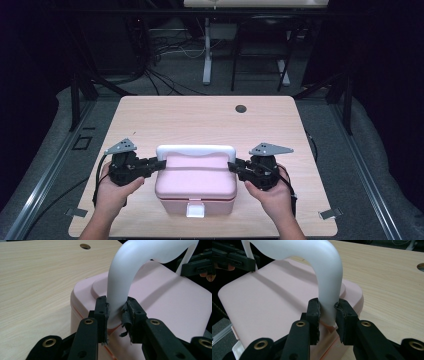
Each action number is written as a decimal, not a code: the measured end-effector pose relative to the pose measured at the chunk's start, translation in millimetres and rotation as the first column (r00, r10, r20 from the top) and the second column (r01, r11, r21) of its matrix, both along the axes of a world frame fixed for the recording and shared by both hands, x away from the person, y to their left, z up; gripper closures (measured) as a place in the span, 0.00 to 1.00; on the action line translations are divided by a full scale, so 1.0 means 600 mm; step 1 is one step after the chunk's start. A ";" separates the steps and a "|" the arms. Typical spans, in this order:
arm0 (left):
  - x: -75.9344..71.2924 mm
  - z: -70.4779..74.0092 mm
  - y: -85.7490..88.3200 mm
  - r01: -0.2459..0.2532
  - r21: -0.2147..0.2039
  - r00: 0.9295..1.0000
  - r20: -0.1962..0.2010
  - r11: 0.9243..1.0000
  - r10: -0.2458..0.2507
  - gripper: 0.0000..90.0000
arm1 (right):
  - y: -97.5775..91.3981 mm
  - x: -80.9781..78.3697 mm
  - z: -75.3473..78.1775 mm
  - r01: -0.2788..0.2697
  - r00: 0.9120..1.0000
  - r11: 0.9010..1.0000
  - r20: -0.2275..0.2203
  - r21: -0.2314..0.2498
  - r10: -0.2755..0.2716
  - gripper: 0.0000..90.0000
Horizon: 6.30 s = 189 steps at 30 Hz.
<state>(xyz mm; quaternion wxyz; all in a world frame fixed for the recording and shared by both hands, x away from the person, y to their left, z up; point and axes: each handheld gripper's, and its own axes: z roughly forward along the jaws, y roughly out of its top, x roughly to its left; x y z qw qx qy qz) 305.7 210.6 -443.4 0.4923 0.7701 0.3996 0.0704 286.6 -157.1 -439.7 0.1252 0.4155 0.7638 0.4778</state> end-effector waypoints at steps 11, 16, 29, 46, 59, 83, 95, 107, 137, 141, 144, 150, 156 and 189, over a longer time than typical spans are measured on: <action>-0.004 0.008 0.000 -0.007 -0.013 1.000 0.011 1.000 0.007 0.75 | 0.000 0.001 0.007 0.005 1.000 1.000 0.013 0.016 -0.005 0.82; -0.012 0.021 0.004 -0.012 -0.003 1.000 0.029 1.000 0.012 0.70 | -0.001 0.001 0.009 0.006 1.000 1.000 0.015 0.019 -0.006 0.82; -0.046 0.035 0.034 -0.002 0.013 0.999 0.049 1.000 0.001 0.67 | 0.000 0.003 0.014 0.009 1.000 1.000 0.024 0.019 -0.009 0.82; -0.087 -0.008 0.061 0.001 0.042 0.999 0.046 0.999 -0.003 0.67 | 0.000 0.002 0.016 0.012 1.000 1.000 0.027 0.019 -0.012 0.82; -0.099 -0.038 0.049 0.037 0.070 0.999 0.028 0.997 -0.039 0.68 | 0.001 0.001 0.015 0.013 1.000 1.000 0.028 0.019 -0.013 0.82; -0.103 -0.026 0.034 0.047 0.073 0.997 0.054 0.996 -0.051 0.68 | -0.011 0.001 0.015 0.017 0.999 0.998 0.031 0.059 -0.019 0.78; -0.101 -0.003 0.030 0.030 0.049 0.996 0.086 0.998 -0.034 0.67 | -0.026 -0.004 0.023 0.041 0.998 0.996 0.046 0.083 -0.045 0.77; -0.093 0.018 0.027 0.028 0.039 0.993 0.117 0.999 -0.033 0.67 | -0.038 -0.007 0.028 0.058 0.997 0.993 0.048 0.102 -0.063 0.75; -0.064 0.074 0.018 -0.008 0.022 0.981 0.192 1.000 0.004 0.69 | -0.059 -0.008 0.025 0.093 0.994 0.989 0.037 0.114 -0.098 0.72; -0.057 0.080 0.018 -0.009 0.022 0.980 0.199 1.000 0.004 0.69 | -0.056 -0.005 0.018 0.094 0.995 0.991 0.029 0.097 -0.098 0.71; -0.051 0.084 0.017 -0.012 0.019 0.980 0.200 1.000 0.008 0.69 | -0.053 -0.002 0.011 0.094 0.995 0.992 0.019 0.088 -0.095 0.71; -0.043 0.090 0.014 -0.020 0.007 0.979 0.204 1.000 0.018 0.69 | -0.046 0.002 -0.002 0.094 0.996 0.993 0.002 0.065 -0.094 0.71; -0.033 0.091 0.014 -0.022 -0.002 0.980 0.200 1.000 0.022 0.69 | -0.036 0.006 -0.014 0.084 0.996 0.996 -0.005 0.040 -0.084 0.70; 0.022 0.076 0.003 -0.079 -0.021 0.974 0.210 0.997 0.082 0.79 | -0.011 0.012 -0.044 0.062 0.997 0.998 -0.048 0.009 -0.061 0.63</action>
